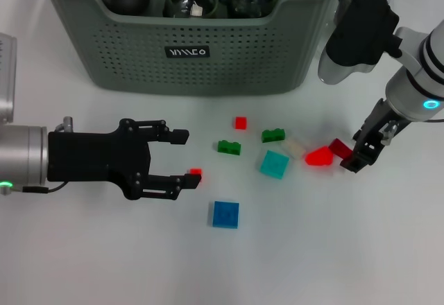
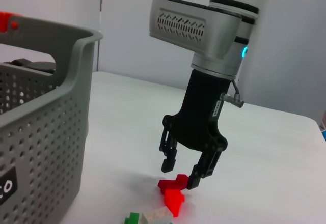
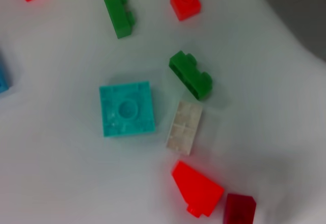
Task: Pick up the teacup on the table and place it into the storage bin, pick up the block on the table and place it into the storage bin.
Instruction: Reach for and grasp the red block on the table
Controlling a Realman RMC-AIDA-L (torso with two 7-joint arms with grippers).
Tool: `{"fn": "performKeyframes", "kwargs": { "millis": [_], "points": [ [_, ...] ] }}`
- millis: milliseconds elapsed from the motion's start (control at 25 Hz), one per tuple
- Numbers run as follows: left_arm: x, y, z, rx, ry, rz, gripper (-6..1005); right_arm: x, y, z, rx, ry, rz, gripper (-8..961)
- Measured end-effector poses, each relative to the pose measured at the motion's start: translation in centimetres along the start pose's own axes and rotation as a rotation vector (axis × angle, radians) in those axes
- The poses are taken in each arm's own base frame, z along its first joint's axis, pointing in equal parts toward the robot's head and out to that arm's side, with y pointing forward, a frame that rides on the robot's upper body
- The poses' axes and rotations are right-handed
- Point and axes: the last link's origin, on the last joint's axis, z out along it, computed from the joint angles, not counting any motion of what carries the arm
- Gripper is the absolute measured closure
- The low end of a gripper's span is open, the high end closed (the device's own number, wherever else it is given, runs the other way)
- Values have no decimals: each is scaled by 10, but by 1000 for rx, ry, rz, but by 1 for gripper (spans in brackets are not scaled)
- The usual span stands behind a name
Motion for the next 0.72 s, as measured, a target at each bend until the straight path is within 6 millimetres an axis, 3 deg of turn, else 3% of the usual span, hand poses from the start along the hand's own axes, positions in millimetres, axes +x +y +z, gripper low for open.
{"fn": "performKeyframes", "kwargs": {
  "millis": [720],
  "points": [
    [-2, 0, 1, 0, 1, -8, 233, 4, -2, 5, -10, 7, 14, 674]
  ]
}}
